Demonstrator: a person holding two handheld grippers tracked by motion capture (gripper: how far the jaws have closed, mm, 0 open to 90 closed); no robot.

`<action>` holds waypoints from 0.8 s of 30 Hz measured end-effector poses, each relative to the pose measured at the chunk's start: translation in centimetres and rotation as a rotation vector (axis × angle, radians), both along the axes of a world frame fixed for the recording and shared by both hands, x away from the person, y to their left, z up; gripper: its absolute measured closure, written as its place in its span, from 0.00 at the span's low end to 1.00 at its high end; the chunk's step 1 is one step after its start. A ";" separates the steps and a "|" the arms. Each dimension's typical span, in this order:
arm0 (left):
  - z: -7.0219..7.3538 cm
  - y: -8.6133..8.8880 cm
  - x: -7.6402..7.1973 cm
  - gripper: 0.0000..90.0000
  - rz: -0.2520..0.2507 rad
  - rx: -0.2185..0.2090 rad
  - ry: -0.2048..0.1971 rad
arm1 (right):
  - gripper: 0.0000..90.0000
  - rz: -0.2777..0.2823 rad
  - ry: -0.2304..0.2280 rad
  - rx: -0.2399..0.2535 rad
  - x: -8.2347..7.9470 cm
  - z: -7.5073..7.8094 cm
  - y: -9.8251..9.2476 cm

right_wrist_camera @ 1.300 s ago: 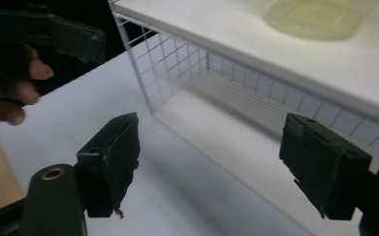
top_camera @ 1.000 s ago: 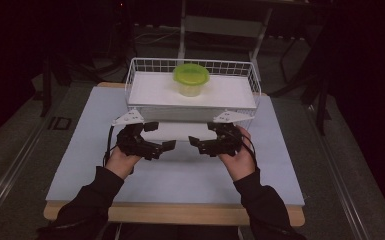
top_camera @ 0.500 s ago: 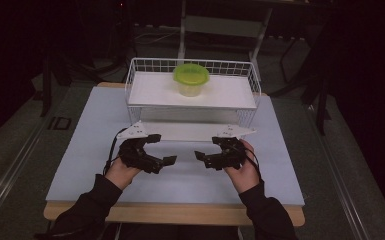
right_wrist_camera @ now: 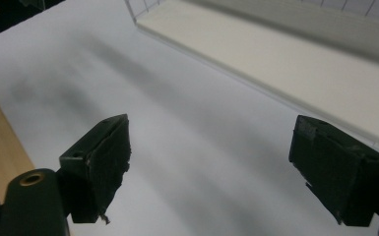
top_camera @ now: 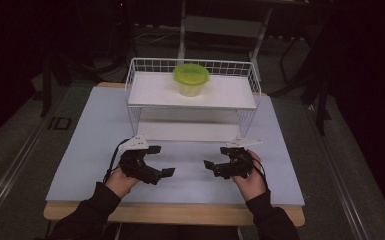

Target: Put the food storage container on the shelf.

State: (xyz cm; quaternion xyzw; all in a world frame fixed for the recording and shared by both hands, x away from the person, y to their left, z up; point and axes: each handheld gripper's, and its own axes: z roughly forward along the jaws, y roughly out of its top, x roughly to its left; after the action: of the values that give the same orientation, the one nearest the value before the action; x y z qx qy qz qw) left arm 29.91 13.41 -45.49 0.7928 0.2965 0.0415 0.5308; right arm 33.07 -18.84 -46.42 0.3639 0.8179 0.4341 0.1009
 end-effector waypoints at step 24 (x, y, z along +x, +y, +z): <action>-2.3 2.3 -1.7 0.03 -0.001 0.002 0.022 | 0.16 0.000 0.019 -0.012 -3.3 -1.4 -3.9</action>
State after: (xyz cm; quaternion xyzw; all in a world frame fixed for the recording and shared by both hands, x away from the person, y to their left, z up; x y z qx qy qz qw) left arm 28.20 15.73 -47.77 0.7938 0.3020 0.0327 0.5269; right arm 29.73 -22.74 -47.80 0.3673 0.8214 0.4259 0.0951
